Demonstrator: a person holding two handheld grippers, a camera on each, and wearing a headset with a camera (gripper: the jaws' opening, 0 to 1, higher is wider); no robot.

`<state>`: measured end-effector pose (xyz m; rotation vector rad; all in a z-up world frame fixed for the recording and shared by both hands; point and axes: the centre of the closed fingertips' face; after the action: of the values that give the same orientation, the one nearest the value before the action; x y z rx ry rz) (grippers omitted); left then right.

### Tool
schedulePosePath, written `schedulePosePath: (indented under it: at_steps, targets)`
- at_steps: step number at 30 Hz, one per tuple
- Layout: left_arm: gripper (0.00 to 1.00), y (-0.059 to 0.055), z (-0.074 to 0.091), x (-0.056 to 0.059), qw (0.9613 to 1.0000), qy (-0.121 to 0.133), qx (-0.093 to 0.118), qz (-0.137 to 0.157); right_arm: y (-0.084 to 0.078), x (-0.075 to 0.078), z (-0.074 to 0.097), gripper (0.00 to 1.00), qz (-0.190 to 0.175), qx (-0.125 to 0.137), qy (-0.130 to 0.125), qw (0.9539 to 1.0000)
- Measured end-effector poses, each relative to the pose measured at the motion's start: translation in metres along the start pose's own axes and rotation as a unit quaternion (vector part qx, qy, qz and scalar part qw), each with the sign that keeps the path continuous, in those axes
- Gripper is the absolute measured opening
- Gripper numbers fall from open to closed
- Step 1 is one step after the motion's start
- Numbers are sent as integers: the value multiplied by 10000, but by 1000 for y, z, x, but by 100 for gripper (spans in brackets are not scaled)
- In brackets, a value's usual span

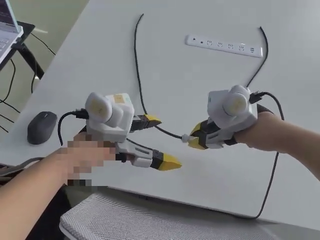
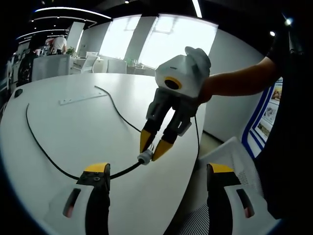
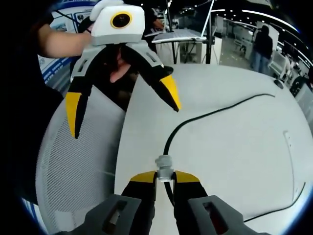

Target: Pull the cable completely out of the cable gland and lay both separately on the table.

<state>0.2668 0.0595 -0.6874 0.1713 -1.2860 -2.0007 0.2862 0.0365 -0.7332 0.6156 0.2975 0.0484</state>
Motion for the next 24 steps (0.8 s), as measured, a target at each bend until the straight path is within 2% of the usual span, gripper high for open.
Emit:
schedulePosePath:
  at_steps: [4,14,24]
  targets:
    - [81,2,-5,3,10000,-11,30,1,3,-9,6,7,59,0,21,10000]
    - [77,10,-21,20,9999,-120,70,-49,-2,-25,19,7,181,20,26,9998]
    - [67,18,-29,26,9997,-238,78,-23,-1,-35,30,7,253,97,38,9996]
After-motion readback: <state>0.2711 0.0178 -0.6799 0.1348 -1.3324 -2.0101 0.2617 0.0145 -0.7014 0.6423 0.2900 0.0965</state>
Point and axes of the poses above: the centre of the closed fingertips' face, and the gripper's own axes: z roughly backward along the fingers, x roughly to its right, y roughly out of its top, and after that the axes turned 10 degrees about y, right-handed
